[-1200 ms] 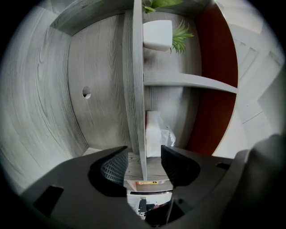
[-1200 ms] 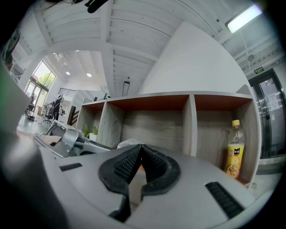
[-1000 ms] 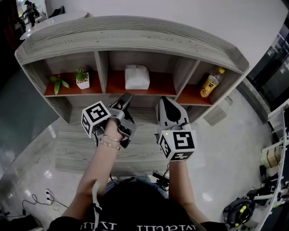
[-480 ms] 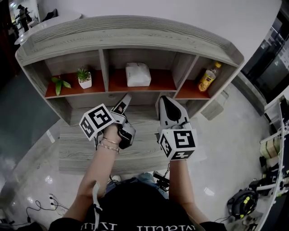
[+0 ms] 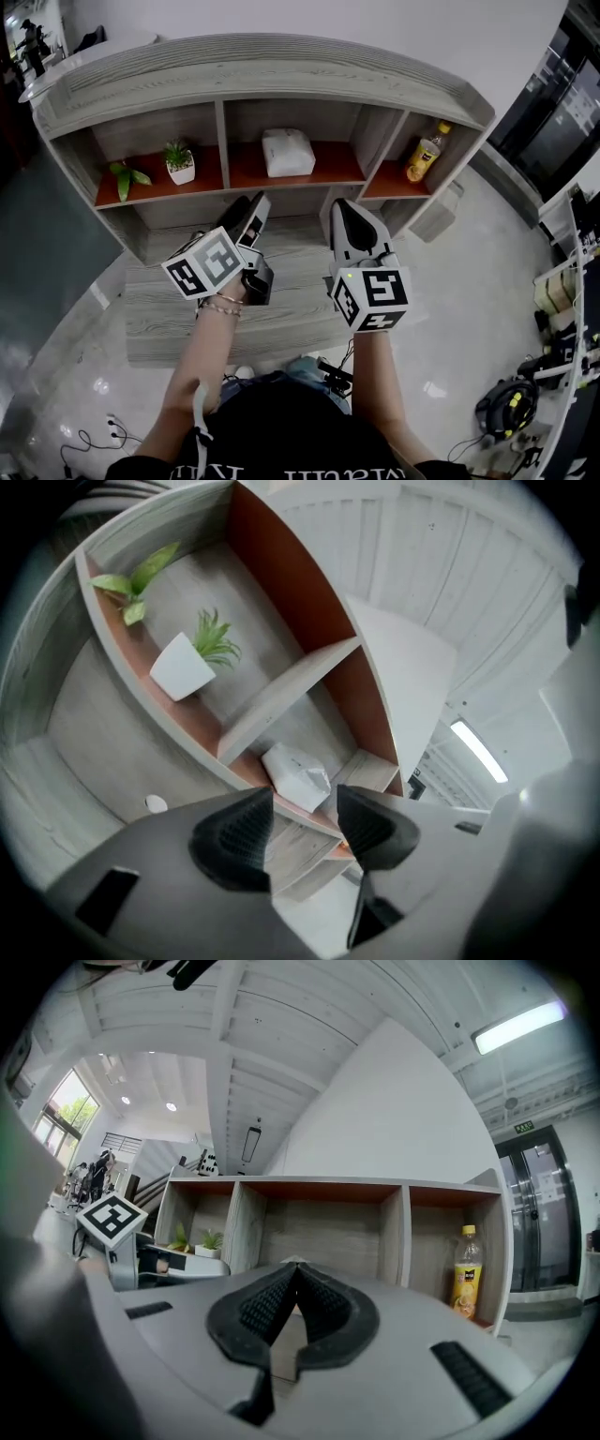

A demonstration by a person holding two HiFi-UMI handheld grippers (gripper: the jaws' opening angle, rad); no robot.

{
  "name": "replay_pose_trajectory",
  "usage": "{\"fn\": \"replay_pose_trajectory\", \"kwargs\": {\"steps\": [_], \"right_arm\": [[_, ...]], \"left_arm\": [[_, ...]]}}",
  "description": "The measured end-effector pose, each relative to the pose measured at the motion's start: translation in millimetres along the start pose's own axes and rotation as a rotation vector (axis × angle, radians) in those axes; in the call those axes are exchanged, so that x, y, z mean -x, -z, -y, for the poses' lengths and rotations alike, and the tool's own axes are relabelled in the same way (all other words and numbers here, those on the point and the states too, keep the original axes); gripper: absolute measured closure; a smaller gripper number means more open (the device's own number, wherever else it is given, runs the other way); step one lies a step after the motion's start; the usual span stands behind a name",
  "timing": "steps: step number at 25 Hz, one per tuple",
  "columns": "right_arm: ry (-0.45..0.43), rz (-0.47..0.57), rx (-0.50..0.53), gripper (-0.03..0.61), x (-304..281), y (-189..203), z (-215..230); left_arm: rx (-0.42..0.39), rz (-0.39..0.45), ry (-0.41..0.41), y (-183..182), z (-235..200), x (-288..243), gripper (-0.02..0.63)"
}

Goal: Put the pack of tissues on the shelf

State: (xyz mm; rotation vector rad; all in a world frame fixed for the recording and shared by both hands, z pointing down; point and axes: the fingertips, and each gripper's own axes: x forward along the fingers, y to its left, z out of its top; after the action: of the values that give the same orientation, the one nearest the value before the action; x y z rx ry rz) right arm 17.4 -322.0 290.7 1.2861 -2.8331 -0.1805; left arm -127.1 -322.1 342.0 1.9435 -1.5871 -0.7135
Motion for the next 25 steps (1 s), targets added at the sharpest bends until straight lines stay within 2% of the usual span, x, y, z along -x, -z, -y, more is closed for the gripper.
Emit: {"fn": "replay_pose_trajectory", "kwargs": {"steps": [10,13,20,23,25], "right_arm": [[0.055,0.005,0.028,0.563,12.7,-8.8,-16.6],[0.079,0.011,0.027,0.563,16.9,-10.8,-22.0],[0.124,0.030,0.038,0.563,23.0,-20.1,-28.9],[0.127,0.035,0.046,0.563,26.0,-22.0,-28.5],[0.118,0.035,0.056,0.563,26.8,-21.1,-27.4]], "left_arm": [[-0.490,0.001,0.025,-23.4,13.4,24.0,0.414],[-0.611,-0.014,0.047,-24.0,19.7,31.3,0.422],[-0.758,-0.019,0.078,-30.6,28.0,41.6,0.474],[-0.795,-0.005,0.071,-32.8,31.2,41.9,0.524],[-0.827,0.013,0.060,-33.7,33.5,41.4,0.588]]}}
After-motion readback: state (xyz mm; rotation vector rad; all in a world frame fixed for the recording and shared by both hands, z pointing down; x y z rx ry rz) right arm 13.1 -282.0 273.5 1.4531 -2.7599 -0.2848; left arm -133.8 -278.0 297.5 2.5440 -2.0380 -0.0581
